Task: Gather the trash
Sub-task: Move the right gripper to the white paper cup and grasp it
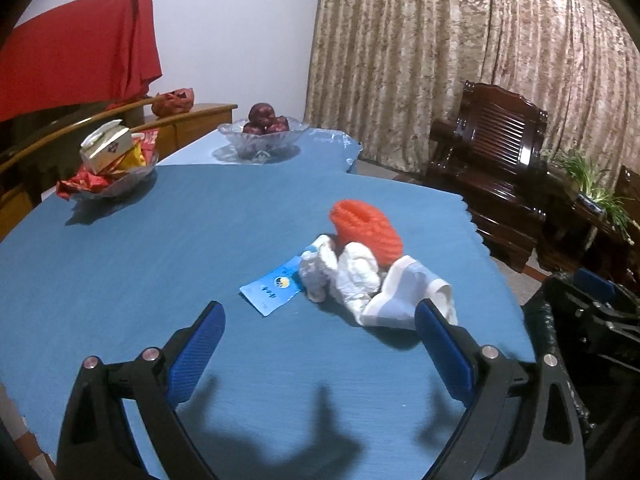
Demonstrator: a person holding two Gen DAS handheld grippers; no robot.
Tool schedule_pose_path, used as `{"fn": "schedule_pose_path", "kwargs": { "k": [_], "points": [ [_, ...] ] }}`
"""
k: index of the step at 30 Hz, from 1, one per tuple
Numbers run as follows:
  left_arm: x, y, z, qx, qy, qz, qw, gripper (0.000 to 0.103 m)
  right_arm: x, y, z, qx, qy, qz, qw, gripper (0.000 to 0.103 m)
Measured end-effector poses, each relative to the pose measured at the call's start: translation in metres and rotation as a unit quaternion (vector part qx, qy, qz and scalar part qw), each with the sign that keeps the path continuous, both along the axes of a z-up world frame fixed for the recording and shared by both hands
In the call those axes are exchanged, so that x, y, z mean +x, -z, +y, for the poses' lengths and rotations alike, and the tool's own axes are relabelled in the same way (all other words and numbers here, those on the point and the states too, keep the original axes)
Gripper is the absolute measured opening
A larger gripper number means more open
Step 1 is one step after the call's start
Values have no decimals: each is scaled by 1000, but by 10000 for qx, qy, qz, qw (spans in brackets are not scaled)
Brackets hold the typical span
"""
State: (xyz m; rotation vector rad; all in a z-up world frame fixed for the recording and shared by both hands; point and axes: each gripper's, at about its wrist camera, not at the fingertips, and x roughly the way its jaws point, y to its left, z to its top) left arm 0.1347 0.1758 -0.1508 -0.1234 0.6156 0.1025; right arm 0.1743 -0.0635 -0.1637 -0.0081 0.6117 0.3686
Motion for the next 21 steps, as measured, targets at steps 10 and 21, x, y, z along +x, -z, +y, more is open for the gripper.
{"fn": "schedule_pose_path", "kwargs": {
  "k": [10,21],
  "points": [
    [10,14,26,36,-145,85,9999,93,28,31,51,-133,-369,335,9987,97],
    [20,25,47,-25,-344,158,9993,93,56,55,80,-178,-617,725,9953,68]
  ]
}}
